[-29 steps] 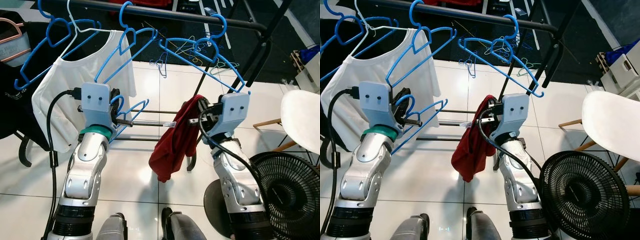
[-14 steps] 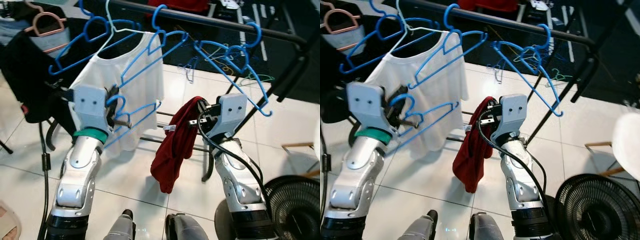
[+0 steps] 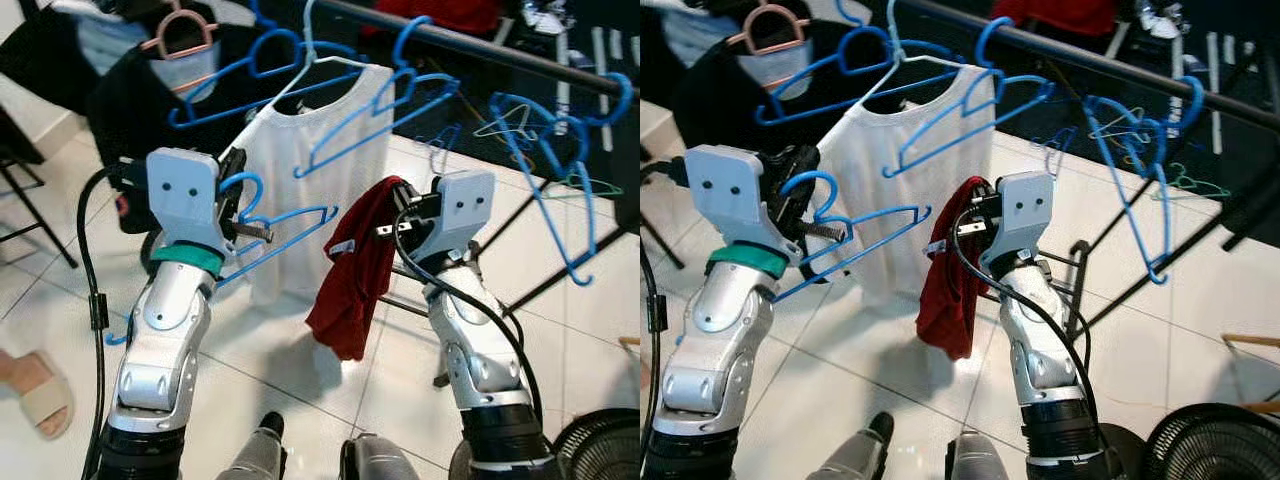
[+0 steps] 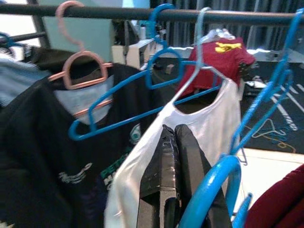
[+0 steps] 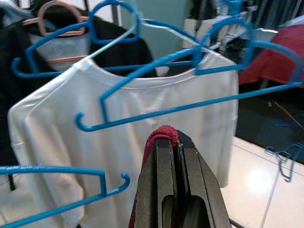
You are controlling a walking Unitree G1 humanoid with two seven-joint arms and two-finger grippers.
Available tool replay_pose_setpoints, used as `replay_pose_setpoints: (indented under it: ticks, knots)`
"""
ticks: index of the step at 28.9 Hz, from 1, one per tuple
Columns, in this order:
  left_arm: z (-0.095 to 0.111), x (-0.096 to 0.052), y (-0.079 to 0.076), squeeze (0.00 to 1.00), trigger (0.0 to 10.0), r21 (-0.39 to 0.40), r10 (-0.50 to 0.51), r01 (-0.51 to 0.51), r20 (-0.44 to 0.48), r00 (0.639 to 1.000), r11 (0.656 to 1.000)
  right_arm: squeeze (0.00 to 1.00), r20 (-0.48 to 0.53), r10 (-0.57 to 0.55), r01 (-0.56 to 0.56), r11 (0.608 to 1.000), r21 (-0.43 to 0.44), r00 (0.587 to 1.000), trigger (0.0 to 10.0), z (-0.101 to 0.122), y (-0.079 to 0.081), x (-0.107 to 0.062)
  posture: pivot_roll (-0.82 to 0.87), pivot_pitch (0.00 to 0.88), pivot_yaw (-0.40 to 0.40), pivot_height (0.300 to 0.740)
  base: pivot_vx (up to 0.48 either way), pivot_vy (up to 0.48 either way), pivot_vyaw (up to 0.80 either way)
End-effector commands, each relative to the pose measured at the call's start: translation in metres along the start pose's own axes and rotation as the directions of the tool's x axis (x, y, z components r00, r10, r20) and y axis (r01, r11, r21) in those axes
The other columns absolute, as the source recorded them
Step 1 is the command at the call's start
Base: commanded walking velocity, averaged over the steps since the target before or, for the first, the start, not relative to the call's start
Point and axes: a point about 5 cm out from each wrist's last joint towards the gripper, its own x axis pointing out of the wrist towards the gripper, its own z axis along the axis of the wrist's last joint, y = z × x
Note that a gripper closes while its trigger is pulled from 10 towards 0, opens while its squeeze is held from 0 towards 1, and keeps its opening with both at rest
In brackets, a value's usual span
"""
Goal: Hang hanger
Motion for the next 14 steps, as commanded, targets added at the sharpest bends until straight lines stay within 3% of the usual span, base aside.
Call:
replay_pose_setpoints:
  ticks: [1, 14]
  knots:
    - [-0.0064, -0.002, 0.001, 0.0, 10.0, 0.009, 0.007, -0.007, -0.033, 0.999, 1.0, 0.0, 0.009, 0.004, -0.004, 1.0, -0.007, 1.0, 10.0, 0.0003, 0.0002, -0.0007, -0.02, 0.094, -0.022, 0.733, 0.0, 0.0, 0.78]
    - [-0.0088, 0.0007, -0.0018, 0.0, 10.0, 0.007, 0.005, -0.005, -0.046, 0.999, 1.0, 0.0, -0.003, 0.003, -0.003, 1.0, -0.015, 1.0, 10.0, -0.0026, -0.0005, -0.0025, -0.02, 0.103, -0.023, 0.733, 0.0, 0.0, 0.78]
